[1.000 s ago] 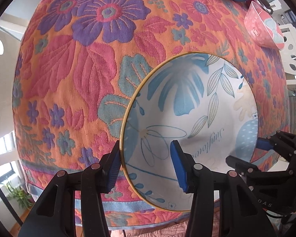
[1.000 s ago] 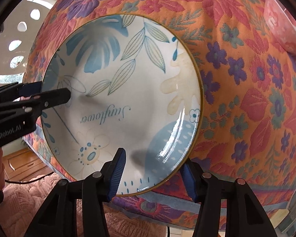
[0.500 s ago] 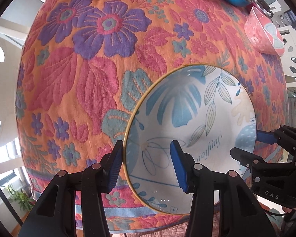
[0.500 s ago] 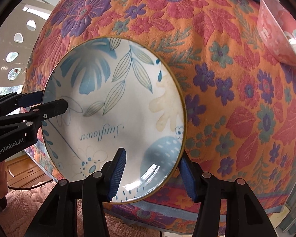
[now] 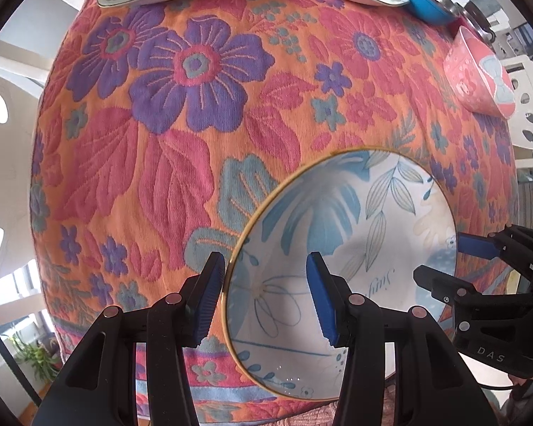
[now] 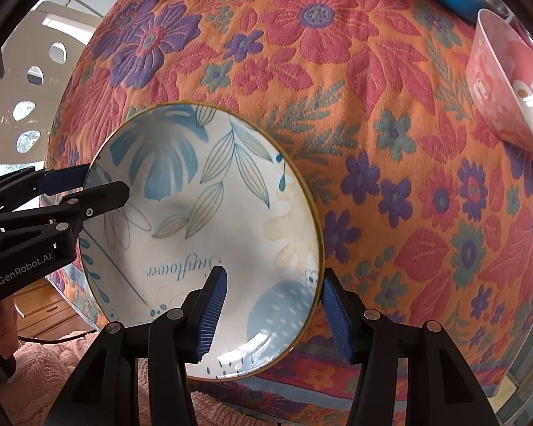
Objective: Organize plates and bowls
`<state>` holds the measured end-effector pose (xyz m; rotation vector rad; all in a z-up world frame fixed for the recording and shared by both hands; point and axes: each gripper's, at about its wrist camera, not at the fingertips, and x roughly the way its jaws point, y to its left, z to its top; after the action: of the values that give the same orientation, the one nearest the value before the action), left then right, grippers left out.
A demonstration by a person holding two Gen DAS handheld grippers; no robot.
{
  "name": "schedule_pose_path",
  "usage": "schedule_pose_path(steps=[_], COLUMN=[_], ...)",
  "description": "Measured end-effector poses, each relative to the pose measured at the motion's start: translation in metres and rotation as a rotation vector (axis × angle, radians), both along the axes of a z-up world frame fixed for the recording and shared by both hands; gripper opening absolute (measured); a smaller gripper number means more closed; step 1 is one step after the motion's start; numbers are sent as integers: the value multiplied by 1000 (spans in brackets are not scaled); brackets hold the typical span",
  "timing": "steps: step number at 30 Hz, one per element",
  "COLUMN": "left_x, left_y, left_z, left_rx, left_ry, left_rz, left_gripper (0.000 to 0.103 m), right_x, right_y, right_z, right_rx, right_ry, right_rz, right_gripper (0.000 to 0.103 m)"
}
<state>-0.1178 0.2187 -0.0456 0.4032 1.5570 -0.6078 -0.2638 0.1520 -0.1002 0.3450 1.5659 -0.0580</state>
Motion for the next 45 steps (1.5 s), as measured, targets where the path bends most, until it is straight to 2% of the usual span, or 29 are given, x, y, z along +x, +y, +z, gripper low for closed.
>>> schedule_pose_path(steps=[4, 8, 15, 18, 22, 27, 30, 33, 38, 42, 45], left_x=[10, 15, 61, 73, 86, 117, 140, 169, 215, 234, 239], left_y=[2, -9, 3, 14, 21, 31, 48, 64, 71, 72, 74], left_z=[5, -5, -8, 0, 26, 51, 68, 88, 114, 115, 100], left_rx=[3, 6, -14, -40, -35, -64, -81, -94, -148, -161, -162], left_ry=[-2, -1, 22, 45, -21, -40, -82, -160, -232, -259, -228], left_rz=[3, 25, 129, 160, 144, 205, 242, 299, 416, 478, 513], left_gripper=[45, 45, 45, 45, 44, 44, 44, 44, 44, 44, 44], right_x=[19, 41, 77, 87, 112, 154, 187, 220, 288, 331, 346], right_y=[-22, -47, -75, -84, -104, -128, -142, -156, -170, -148, -127], right_z=[12, 22, 27, 34, 51, 88, 116, 161, 243, 265, 248], right_rx=[24, 31, 22, 5, -32, -41, -75, -140, -169, -198, -173], right_ry=[-10, -20, -18, -21, -41, -106, -134, -196, -365, -456, -470], right_rz=[-6, 6, 21, 43, 75, 124, 221, 277, 303, 341, 354], right_gripper=[53, 53, 53, 53, 53, 53, 53, 53, 53, 53, 53])
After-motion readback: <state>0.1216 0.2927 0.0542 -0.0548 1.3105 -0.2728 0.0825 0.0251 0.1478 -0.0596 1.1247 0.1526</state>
